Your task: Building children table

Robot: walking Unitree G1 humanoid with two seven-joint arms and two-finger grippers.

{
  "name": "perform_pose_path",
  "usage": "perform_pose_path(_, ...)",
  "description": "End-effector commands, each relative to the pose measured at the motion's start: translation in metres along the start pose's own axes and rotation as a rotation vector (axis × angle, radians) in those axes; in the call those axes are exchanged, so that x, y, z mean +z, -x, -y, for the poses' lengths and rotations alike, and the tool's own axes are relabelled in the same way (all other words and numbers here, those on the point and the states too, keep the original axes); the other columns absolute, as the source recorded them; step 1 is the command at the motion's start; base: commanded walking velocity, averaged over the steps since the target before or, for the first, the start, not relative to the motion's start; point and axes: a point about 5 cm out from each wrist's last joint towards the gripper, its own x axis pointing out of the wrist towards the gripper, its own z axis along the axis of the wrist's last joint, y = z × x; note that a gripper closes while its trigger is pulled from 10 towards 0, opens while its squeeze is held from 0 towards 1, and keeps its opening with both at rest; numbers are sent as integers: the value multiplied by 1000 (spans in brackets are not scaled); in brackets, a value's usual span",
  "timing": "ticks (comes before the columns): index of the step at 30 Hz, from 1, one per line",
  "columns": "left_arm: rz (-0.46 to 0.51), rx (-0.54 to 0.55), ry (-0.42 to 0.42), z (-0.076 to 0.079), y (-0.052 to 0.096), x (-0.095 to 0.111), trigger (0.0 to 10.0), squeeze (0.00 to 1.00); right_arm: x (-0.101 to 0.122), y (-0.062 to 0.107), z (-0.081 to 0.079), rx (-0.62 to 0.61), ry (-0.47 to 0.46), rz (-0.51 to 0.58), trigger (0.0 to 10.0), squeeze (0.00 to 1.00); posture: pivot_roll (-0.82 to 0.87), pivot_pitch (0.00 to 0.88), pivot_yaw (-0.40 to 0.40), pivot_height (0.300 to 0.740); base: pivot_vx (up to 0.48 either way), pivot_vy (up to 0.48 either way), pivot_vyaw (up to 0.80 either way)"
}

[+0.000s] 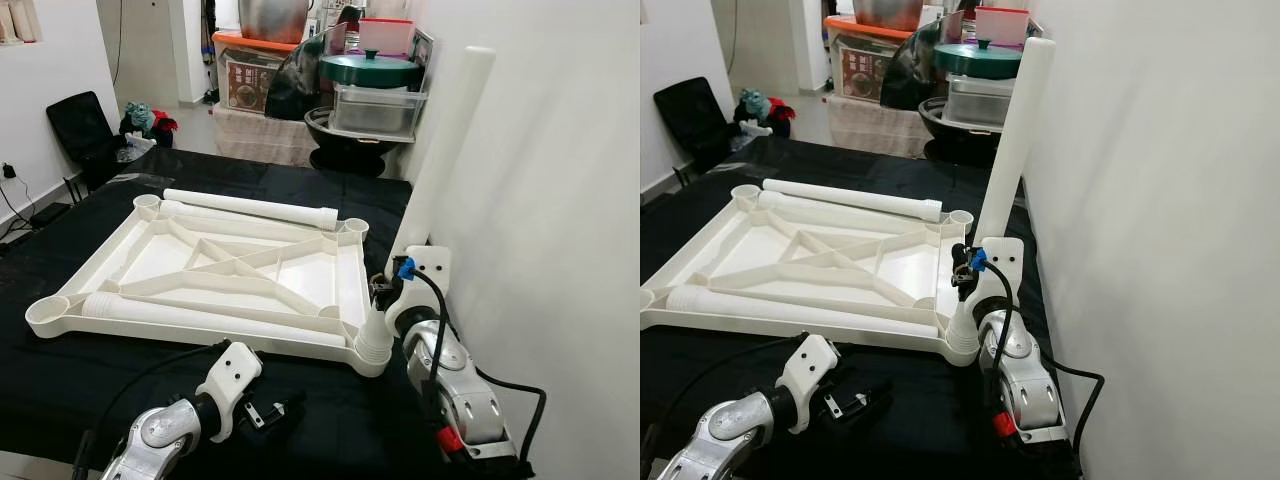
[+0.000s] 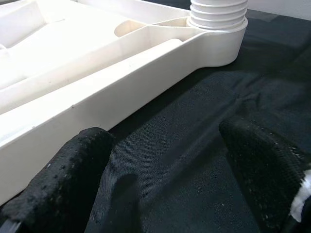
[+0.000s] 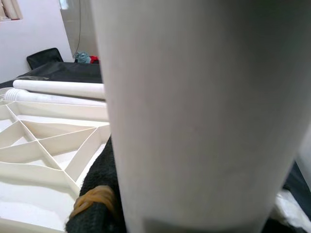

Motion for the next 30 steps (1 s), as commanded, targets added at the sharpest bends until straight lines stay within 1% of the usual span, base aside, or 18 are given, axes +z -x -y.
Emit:
perform_pose_path(1, 4, -20, -6, 3, -5, 2, 10000, 0, -42, 9, 23, -90, -9, -196, 10000, 463, 48, 0, -85, 740, 0, 0, 0)
perform_pose_path(2, 4, -21, -7, 3, -5, 1, 10000, 0, -37, 8, 24, -94, -14, -164, 10000, 475, 46, 0, -84, 740, 0, 0, 0)
perform_pose_path(3, 4, -21, -7, 3, -5, 1, 10000, 0, -37, 8, 24, -94, -14, -164, 10000, 475, 46, 0, -84, 740, 0, 0, 0)
perform_pose_path(4, 4, -21, -8, 2, -5, 1, 10000, 0, -33, 8, 25, -95, -17, -144, 10000, 459, 45, 0, -83, 740, 0, 0, 0)
perform_pose_path(6, 4, -21, -8, 2, -5, 1, 10000, 0, -33, 8, 25, -95, -17, -144, 10000, 459, 45, 0, -83, 740, 0, 0, 0)
perform_pose_path(7, 4, -23, -9, 2, -6, 1, 10000, 0, -29, 7, 25, -94, -21, -120, 10000, 420, 43, 0, -82, 740, 0, 0, 0)
perform_pose_path(10, 4, -23, -9, 2, -6, 1, 10000, 0, -28, 7, 25, -92, -22, -115, 10000, 420, 43, 0, -82, 740, 0, 0, 0)
perform_pose_path(11, 4, -24, -10, 2, -6, 1, 10000, 0, -27, 7, 25, -91, -23, -113, 10000, 424, 43, 0, -82, 740, 0, 0, 0)
perform_pose_path(12, 4, -25, -10, 2, -6, 1, 10000, 0, -27, 7, 25, -88, -23, -110, 10000, 463, 43, 0, -81, 740, 0, 0, 0)
perform_pose_path(14, 4, -25, -11, 2, -6, 1, 10000, 0, -26, 7, 24, -78, -32, -100, 10000, 463, 43, 0, -82, 740, 0, 0, 0)
perform_pose_path(15, 4, -25, -11, 2, -6, 1, 10000, 0, -25, 8, 24, -75, -33, -95, 10000, 482, 43, 0, -82, 740, 0, 0, 0)
perform_pose_path(16, 4, -25, -11, 2, -6, 1, 10000, 0, -23, 8, 23, -69, -28, -88, 10000, 451, 42, 0, -81, 740, 0, 0, 0)
perform_pose_path(18, 4, -25, -11, 2, -6, 1, 10000, 0, -22, 8, 22, -66, -24, -84, 10000, 451, 42, 0, -81, 740, 0, 0, 0)
perform_pose_path(20, 4, -26, -12, 3, -6, 0, 10000, 0, -19, 7, 21, -53, -13, -69, 10000, 420, 41, 0, -81, 740, 0, 0, 0)
perform_pose_path(30, 4, -30, -13, 3, -7, 0, 10000, 0, -16, 9, 14, -4, 10, -45, 10000, 412, 39, 0, -81, 740, 0, 0, 0)
